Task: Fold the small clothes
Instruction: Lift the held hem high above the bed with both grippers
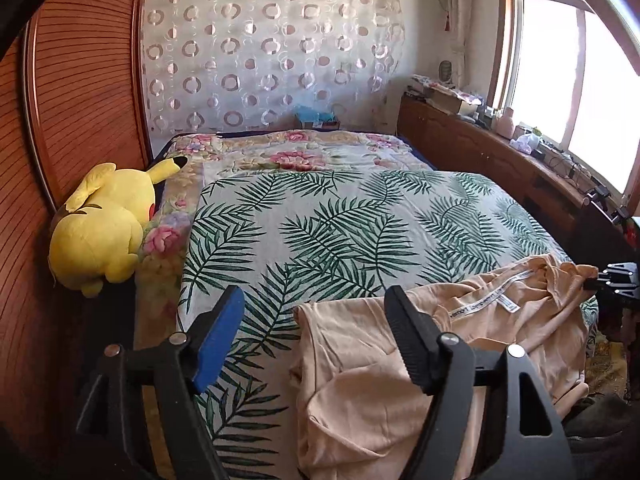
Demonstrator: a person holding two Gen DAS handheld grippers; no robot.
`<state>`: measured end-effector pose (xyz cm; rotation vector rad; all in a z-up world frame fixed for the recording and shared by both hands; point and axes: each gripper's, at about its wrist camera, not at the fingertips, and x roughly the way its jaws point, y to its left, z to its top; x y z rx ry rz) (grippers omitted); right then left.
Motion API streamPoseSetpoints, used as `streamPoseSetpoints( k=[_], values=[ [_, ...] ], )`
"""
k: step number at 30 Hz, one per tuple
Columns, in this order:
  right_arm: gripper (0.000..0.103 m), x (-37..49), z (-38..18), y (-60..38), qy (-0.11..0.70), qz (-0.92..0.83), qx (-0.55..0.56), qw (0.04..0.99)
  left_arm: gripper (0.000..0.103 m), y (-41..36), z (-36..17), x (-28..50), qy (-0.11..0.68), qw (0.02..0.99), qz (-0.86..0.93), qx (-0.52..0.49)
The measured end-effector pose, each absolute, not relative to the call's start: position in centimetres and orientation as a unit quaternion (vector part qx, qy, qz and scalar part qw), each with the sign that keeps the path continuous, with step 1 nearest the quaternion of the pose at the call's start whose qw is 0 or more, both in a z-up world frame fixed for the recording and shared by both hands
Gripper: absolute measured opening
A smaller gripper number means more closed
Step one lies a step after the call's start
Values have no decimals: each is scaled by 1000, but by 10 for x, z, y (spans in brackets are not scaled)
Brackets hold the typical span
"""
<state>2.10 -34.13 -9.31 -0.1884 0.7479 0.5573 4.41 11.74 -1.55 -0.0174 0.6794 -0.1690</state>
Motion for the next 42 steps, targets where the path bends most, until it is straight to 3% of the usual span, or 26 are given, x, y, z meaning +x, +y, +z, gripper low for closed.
streamPoseSetpoints(
  k=[3, 5, 8, 19, 31, 34, 36, 37, 38, 39, 42],
  values=[
    [16, 27, -84, -345, 355, 265, -96, 891, 76, 119, -28, 65, 356, 931, -83, -2],
    [35, 32, -80, -346, 347, 259, -97, 896, 76, 120, -38, 77, 374, 924, -80, -4],
    [50, 49, -84, -344, 346, 245, -102, 900, 76, 123, -55, 93, 402, 912, -75, -7],
    [50, 105, -128, -326, 387, 247, -53, 887, 76, 117, -88, 108, 460, 884, -80, -6],
    [50, 122, -138, -319, 409, 249, -40, 877, 76, 111, -88, 103, 455, 886, -87, 5],
    [50, 116, -139, -312, 404, 251, -65, 877, 67, 109, -87, 101, 450, 888, -91, 8],
    [36, 112, -140, -311, 400, 258, -70, 877, 42, 106, -86, 96, 445, 889, -104, 15],
    [25, 111, -141, -311, 400, 265, -69, 875, 35, 106, -86, 94, 445, 888, -113, 10],
    [18, 109, -142, -311, 400, 272, -66, 873, 19, 106, -85, 93, 447, 886, -124, 0],
    [17, 107, -142, -311, 400, 275, -65, 872, 12, 105, -84, 90, 451, 882, -137, -11],
    [14, 102, -138, -315, 404, 294, -35, 866, 9, 99, -78, 79, 445, 885, -138, -8]
  ],
)
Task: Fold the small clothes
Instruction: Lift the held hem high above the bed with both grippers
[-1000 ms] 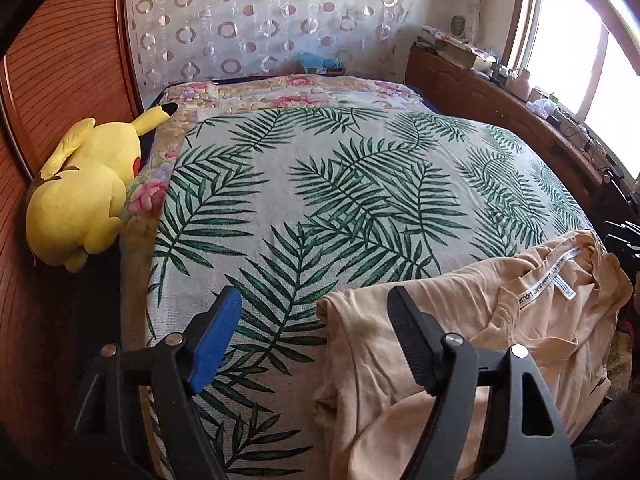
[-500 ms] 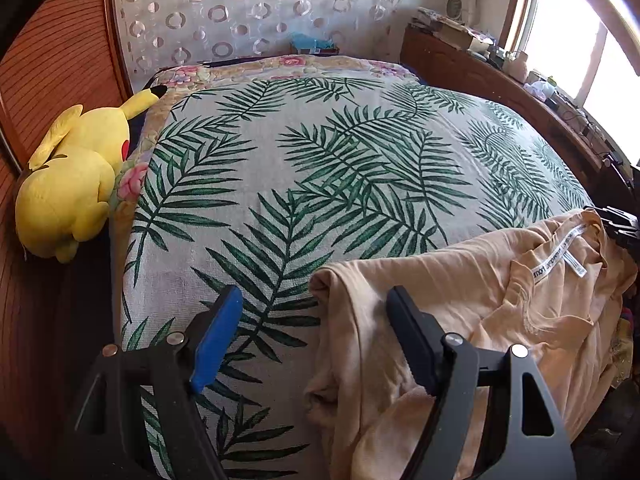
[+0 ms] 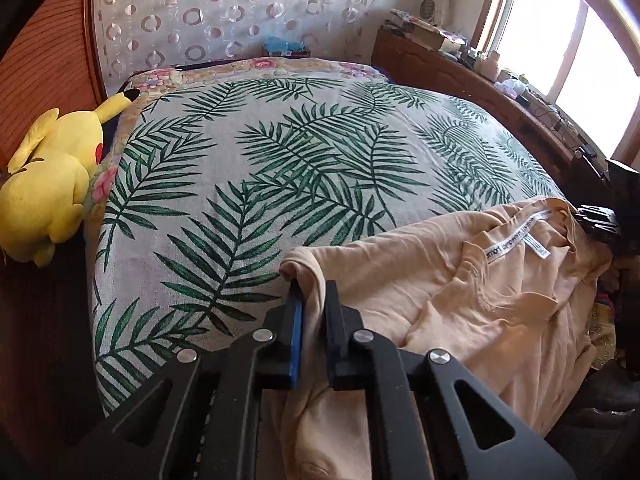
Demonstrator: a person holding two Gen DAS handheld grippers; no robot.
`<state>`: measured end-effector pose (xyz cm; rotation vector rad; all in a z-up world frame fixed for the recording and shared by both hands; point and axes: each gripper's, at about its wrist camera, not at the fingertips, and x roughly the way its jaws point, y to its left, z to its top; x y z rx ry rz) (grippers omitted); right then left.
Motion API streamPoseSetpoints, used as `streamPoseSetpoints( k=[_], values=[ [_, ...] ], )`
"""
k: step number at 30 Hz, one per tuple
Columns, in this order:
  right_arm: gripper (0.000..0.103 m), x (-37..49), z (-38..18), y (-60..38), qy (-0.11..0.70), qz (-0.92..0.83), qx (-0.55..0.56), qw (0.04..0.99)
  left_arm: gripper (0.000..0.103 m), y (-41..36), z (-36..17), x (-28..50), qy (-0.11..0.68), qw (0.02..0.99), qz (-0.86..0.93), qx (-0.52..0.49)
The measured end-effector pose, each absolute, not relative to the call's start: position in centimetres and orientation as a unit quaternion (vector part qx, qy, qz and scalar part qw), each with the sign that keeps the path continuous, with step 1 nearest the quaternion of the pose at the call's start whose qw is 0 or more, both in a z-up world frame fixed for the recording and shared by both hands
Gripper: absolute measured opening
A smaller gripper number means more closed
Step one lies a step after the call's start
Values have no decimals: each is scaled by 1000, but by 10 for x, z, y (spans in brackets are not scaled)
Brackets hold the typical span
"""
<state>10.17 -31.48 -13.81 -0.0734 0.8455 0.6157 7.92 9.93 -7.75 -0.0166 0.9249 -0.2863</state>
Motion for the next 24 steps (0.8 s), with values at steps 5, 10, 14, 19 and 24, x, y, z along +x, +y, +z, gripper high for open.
streamPoseSetpoints(
  k=[5, 10, 14, 19, 24],
  values=[
    [12, 68, -89, -324, 353, 308, -30, 883, 8, 90, -19, 39, 364, 916, -165, -21],
    [12, 35, -20, -345, 285, 320, -14, 903, 8, 83, 62, 10, 285, 942, -179, -20],
    [11, 11, 50, -358, 216, 323, -28, 921, 8, 82, 132, -10, 213, 959, -188, -20],
    [11, -25, 135, -366, 127, 320, -57, 937, 8, 79, 212, -45, 128, 971, -203, -20],
    [11, -56, 204, -377, 52, 315, -62, 946, 8, 77, 265, -76, 71, 978, -197, 19]
  ],
)
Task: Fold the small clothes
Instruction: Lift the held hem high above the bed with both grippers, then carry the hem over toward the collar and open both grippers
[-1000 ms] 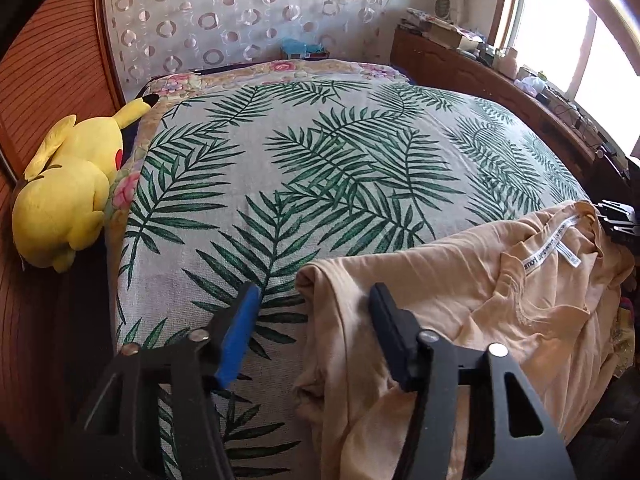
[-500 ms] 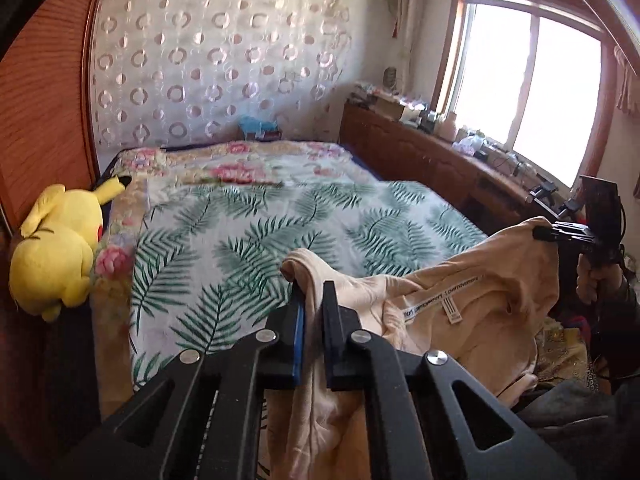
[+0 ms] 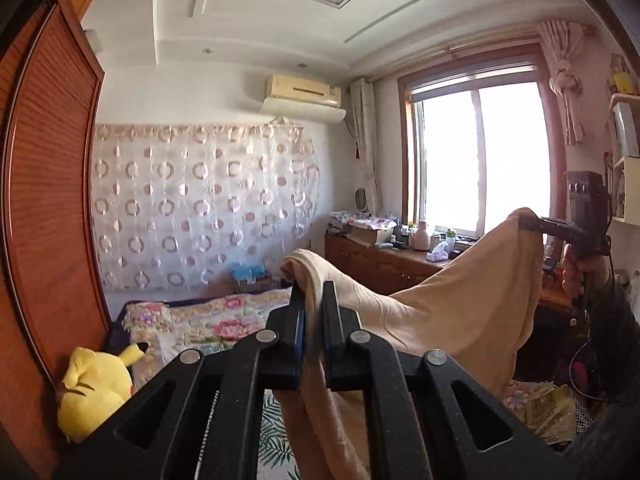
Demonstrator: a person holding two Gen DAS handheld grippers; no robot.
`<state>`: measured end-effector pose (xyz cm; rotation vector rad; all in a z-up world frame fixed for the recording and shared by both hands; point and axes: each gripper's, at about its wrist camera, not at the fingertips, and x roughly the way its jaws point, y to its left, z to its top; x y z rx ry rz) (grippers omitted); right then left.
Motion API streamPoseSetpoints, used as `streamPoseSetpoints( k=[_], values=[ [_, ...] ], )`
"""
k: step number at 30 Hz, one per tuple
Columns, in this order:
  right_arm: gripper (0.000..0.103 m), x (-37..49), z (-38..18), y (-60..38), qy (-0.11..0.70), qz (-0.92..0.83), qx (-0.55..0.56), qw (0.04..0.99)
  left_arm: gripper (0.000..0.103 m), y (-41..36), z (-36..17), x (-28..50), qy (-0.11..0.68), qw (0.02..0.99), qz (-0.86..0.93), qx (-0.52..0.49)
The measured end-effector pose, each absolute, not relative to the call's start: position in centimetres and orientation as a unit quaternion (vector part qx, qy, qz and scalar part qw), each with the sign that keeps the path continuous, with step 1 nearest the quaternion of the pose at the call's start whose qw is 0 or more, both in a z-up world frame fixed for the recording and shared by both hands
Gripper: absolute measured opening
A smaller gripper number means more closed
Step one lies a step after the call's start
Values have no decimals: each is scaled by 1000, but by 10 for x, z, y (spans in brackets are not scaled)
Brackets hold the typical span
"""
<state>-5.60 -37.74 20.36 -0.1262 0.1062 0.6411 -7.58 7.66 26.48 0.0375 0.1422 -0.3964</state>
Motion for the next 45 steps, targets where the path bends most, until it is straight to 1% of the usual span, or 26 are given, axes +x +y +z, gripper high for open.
streamPoseSetpoints(
  k=[8, 11, 15, 19, 20, 25, 30, 33, 36, 41, 45],
  values=[
    [11, -91, 283, -394, -20, 273, -81, 958, 8, 97, 339, -117, -16, 987, -160, 23],
    [11, -107, 301, -400, -46, 263, -78, 961, 8, 100, 352, -133, -36, 988, -143, 34],
    [11, -113, 305, -395, -59, 254, -84, 962, 8, 102, 353, -140, -51, 989, -132, 35],
    [11, -105, 291, -380, -47, 245, -83, 965, 8, 95, 344, -121, -47, 990, -129, 32],
    [11, -98, 280, -370, -43, 242, -84, 966, 8, 92, 342, -117, -44, 990, -129, 32],
    [11, -56, 273, -353, -5, 230, -85, 970, 8, 85, 321, -82, -15, 993, -118, 22],
    [11, 10, 281, -332, 44, 205, -87, 974, 8, 76, 284, -6, 32, 995, -98, 9],
    [11, 64, 267, -313, 85, 197, -90, 973, 8, 71, 250, 53, 72, 994, -82, 7],
    [11, 120, 240, -292, 129, 189, -89, 969, 8, 66, 209, 108, 109, 991, -71, 2],
    [11, 188, 204, -263, 181, 183, -82, 963, 8, 55, 150, 175, 157, 986, -50, 8],
    [11, 239, 191, -245, 223, 178, -89, 954, 8, 55, 115, 220, 194, 980, -45, 18]
  ],
)
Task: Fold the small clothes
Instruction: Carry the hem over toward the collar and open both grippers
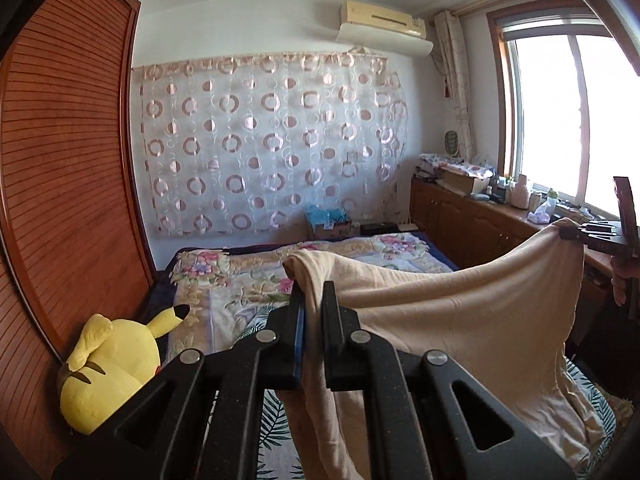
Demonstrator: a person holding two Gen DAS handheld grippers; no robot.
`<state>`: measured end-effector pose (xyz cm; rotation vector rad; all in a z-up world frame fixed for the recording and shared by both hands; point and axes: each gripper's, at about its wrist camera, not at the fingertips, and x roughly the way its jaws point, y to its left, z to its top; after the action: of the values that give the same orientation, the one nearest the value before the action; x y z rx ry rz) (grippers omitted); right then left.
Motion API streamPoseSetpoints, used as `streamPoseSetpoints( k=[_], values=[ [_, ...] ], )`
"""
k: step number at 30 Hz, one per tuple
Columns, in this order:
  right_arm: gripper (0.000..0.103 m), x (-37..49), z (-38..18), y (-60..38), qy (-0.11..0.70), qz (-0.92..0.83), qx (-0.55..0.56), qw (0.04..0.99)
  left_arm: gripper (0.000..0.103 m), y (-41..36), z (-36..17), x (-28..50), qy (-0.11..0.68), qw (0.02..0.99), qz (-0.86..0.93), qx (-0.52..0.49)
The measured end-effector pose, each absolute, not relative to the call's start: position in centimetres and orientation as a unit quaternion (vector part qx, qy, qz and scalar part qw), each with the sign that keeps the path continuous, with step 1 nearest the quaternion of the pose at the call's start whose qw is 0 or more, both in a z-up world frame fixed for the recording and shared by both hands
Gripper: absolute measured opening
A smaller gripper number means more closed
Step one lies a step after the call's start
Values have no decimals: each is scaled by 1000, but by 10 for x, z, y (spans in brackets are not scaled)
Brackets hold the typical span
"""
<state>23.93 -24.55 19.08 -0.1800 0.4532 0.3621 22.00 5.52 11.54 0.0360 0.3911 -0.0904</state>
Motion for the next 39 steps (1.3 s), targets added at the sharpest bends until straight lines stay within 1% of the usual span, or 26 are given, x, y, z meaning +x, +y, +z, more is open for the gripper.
streamPoseSetpoints(
  k=[3, 8, 11, 12, 15, 19, 23, 24, 28, 29, 30, 31, 32, 33, 37, 39],
  values=[
    [11, 281, 202, -232, 244, 177, -95, 949, 8, 61, 91, 255, 219, 975, -37, 19],
    [11, 344, 196, -219, 279, 182, -100, 937, 8, 71, 50, 305, 259, 965, -33, 18],
    [11, 370, 185, -214, 301, 187, -101, 930, 8, 70, 26, 328, 285, 958, -32, 23],
    [11, 374, 170, -221, 309, 188, -100, 927, 8, 70, 17, 336, 293, 955, -31, 26],
    [11, 396, 155, -217, 330, 182, -102, 921, 8, 71, -6, 359, 317, 948, -31, 28],
    [11, 412, 136, -218, 358, 184, -99, 910, 8, 74, -35, 383, 346, 937, -33, 26],
    [11, 420, 130, -220, 382, 176, -97, 902, 8, 78, -50, 389, 363, 931, -43, 17],
    [11, 421, 132, -221, 385, 174, -97, 901, 10, 80, -51, 389, 366, 930, -47, 13],
    [12, 416, 141, -223, 393, 172, -105, 897, 12, 82, -46, 378, 366, 929, -48, 12],
    [12, 413, 144, -225, 393, 171, -104, 898, 19, 83, -46, 376, 367, 929, -49, 11],
    [13, 409, 147, -228, 392, 169, -101, 898, 38, 82, -45, 371, 373, 926, -55, 9],
    [15, 407, 151, -231, 391, 169, -99, 899, 44, 83, -46, 368, 376, 925, -60, 5],
    [19, 402, 156, -233, 391, 170, -97, 899, 45, 82, -47, 362, 379, 923, -65, 1],
    [20, 397, 155, -235, 391, 170, -98, 899, 47, 82, -49, 358, 385, 920, -67, 1],
    [20, 372, 167, -250, 391, 161, -104, 900, 53, 78, -56, 335, 404, 911, -81, -6],
    [24, 357, 175, -262, 383, 161, -98, 905, 64, 74, -56, 321, 408, 908, -93, -7]
  ],
)
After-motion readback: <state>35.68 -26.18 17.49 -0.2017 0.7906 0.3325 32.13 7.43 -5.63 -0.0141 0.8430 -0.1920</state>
